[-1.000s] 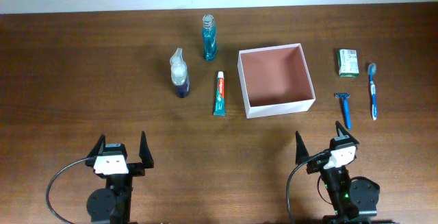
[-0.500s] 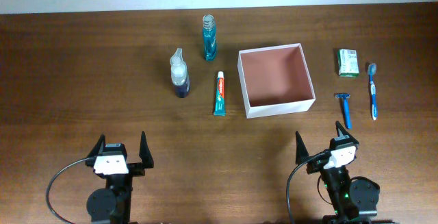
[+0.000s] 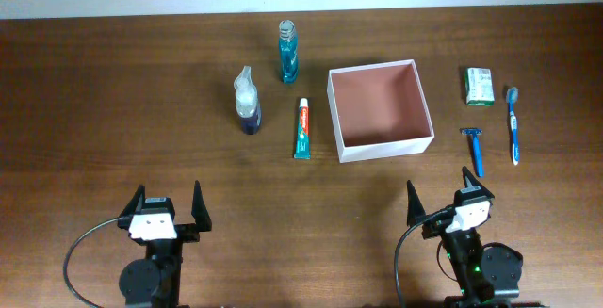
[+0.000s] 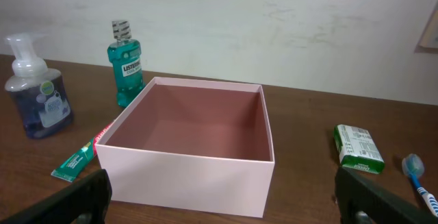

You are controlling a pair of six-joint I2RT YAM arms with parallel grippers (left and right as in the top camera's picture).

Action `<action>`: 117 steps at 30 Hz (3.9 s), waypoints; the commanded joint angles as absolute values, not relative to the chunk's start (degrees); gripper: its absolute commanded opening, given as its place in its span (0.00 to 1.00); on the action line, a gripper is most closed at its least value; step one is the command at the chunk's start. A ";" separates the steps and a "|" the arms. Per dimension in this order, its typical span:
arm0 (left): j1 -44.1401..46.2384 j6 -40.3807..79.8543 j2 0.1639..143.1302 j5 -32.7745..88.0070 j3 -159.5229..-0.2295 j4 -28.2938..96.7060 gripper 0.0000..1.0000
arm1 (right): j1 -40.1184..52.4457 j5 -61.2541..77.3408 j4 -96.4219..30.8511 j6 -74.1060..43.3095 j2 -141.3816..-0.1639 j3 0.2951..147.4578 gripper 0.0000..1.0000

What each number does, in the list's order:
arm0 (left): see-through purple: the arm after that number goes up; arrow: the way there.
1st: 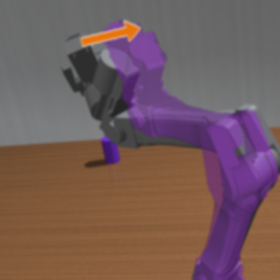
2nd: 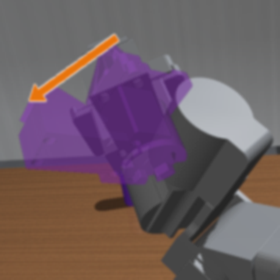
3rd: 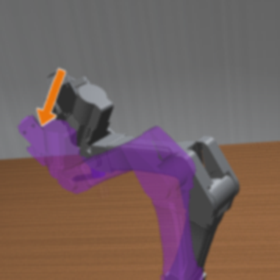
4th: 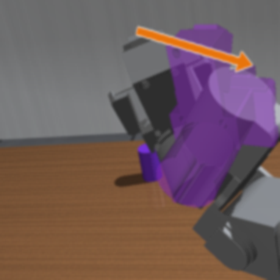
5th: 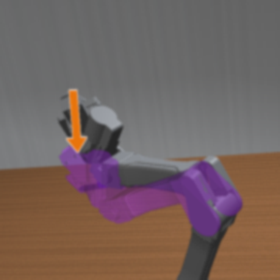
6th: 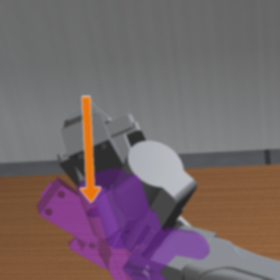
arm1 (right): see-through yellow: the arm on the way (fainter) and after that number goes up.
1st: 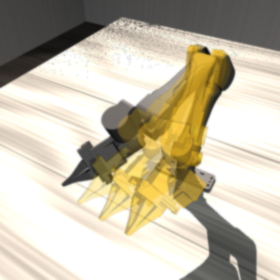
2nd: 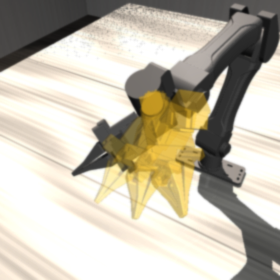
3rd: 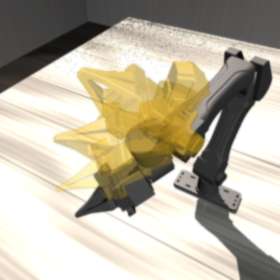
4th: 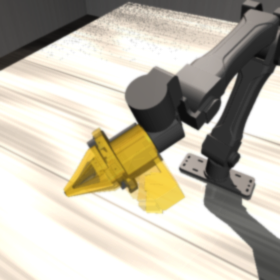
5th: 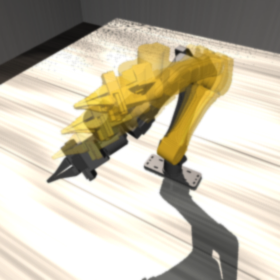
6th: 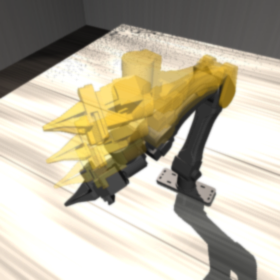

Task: Pack container

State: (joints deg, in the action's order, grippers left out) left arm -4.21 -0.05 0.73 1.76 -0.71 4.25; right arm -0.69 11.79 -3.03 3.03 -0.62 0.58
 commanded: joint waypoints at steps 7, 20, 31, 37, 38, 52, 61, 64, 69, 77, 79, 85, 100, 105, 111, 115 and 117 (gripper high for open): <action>-4.40 -1.15 0.34 3.22 -0.54 4.38 0.99 | -0.38 10.87 -3.31 3.01 -0.21 0.32 0.99; -4.40 -1.15 0.34 3.22 -0.54 4.38 0.99 | -0.38 10.87 -3.31 3.01 -0.21 0.32 0.99; -4.40 -1.15 0.34 3.25 -0.54 4.36 0.99 | -0.38 10.87 -3.31 3.01 -0.21 0.32 0.99; -4.45 2.26 0.34 3.40 -0.60 -1.50 1.00 | -0.38 10.87 -3.31 3.01 -0.21 0.32 0.99; -4.45 3.46 0.34 4.10 -0.84 -2.85 1.00 | -0.38 10.87 -3.31 3.01 -0.21 0.32 0.99; -4.40 -5.82 23.79 14.22 -35.97 23.22 0.99 | -0.38 10.87 -3.31 3.01 -0.21 0.32 0.99; -4.40 -12.78 56.95 28.01 -76.47 44.23 0.99 | -0.38 10.87 -3.31 3.01 -0.21 0.32 0.99; -3.86 -13.21 64.20 29.71 -85.03 46.37 1.00 | -0.38 10.87 -3.31 3.01 -0.21 0.32 0.99; 2.44 -13.82 78.28 16.23 -100.05 57.17 0.99 | -0.38 10.87 -3.31 3.01 -0.21 0.32 0.99; 12.05 -15.53 93.19 15.07 -108.60 62.41 0.99 | -0.38 10.87 -3.31 3.01 -0.21 0.32 0.99; 12.12 -8.91 95.59 11.20 -108.60 62.63 0.99 | -0.38 10.87 -3.31 3.01 -0.21 0.32 0.99; 12.21 -1.04 100.57 5.02 -108.60 63.16 0.99 | -0.38 10.87 -3.31 3.01 -0.21 0.32 0.99; 12.38 -1.04 106.87 6.15 -108.57 62.17 0.99 | -0.38 10.87 -3.31 3.01 -0.21 0.32 0.99; 12.38 -0.60 108.55 8.01 -108.57 62.57 0.99 | -0.38 10.87 -3.31 3.01 -0.21 0.32 0.99; 12.38 -0.60 109.62 8.21 -108.57 61.98 0.99 | -0.38 10.87 -3.31 3.01 -0.21 0.32 0.99; 12.38 -0.62 109.73 8.16 -108.57 62.08 1.00 | -0.38 10.87 -3.31 3.01 -0.21 0.32 0.99; 12.38 -0.67 109.73 8.16 -108.57 62.19 0.99 | -0.38 10.87 -3.31 3.01 -0.21 0.32 0.99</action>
